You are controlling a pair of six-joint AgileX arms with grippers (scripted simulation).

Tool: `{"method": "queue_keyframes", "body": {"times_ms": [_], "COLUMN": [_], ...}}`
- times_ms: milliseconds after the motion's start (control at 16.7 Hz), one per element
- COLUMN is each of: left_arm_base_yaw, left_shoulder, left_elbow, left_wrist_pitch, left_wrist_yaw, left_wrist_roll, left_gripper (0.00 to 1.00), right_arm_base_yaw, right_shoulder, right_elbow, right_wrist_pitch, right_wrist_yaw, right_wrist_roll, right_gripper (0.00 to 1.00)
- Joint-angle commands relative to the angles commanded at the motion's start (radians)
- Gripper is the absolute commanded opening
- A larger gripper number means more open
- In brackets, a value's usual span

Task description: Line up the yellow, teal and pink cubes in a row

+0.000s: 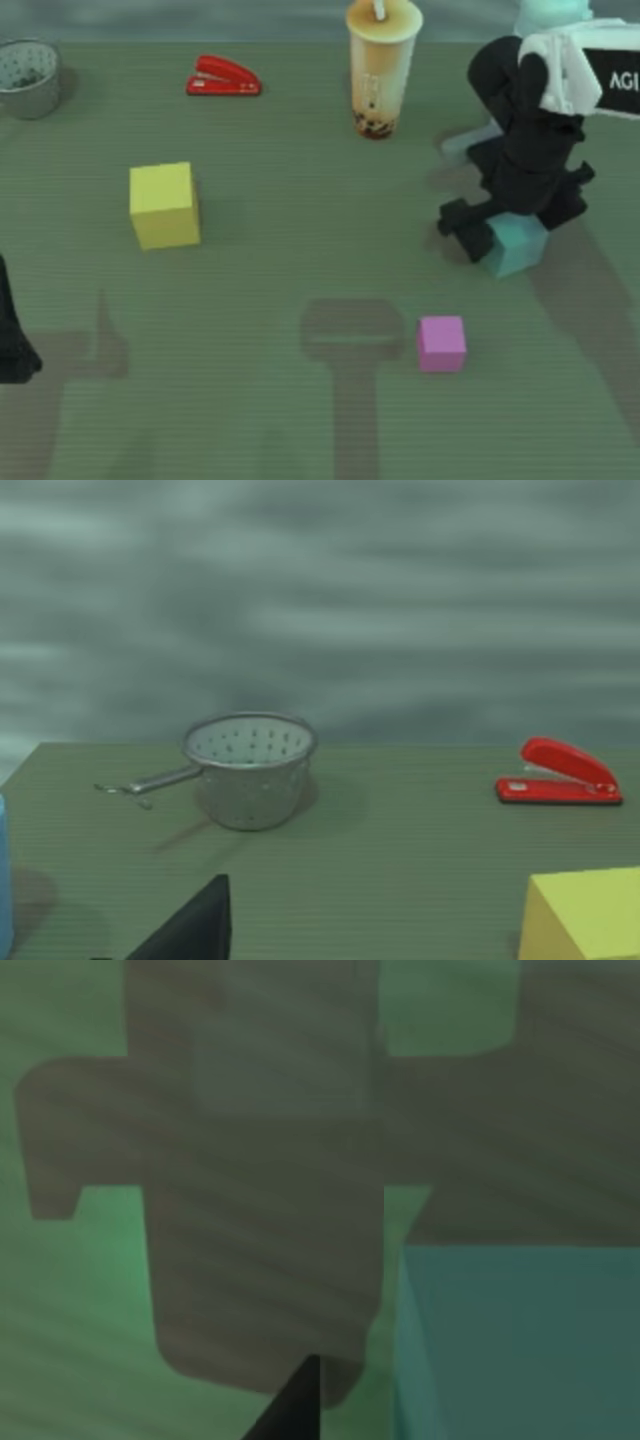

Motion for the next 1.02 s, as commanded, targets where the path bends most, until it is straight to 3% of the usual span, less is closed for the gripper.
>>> {"method": "queue_keyframes", "body": {"times_ms": [300, 1020], "left_arm_base_yaw": [0.000, 0.000], "left_shoulder": [0.000, 0.000], "left_elbow": [0.000, 0.000], "left_wrist_pitch": [0.000, 0.000], "left_wrist_yaw": [0.000, 0.000], "left_wrist_roll": [0.000, 0.000], "left_gripper": [1.00, 1.00], "right_arm_base_yaw": [0.000, 0.001], "right_shoulder": [0.000, -0.031], "right_elbow": [0.000, 0.036], "right_wrist_pitch": [0.000, -0.047], "right_wrist_yaw": [0.000, -0.002], "right_wrist_roll": [0.000, 0.003], "right_gripper": [0.02, 0.00]}}
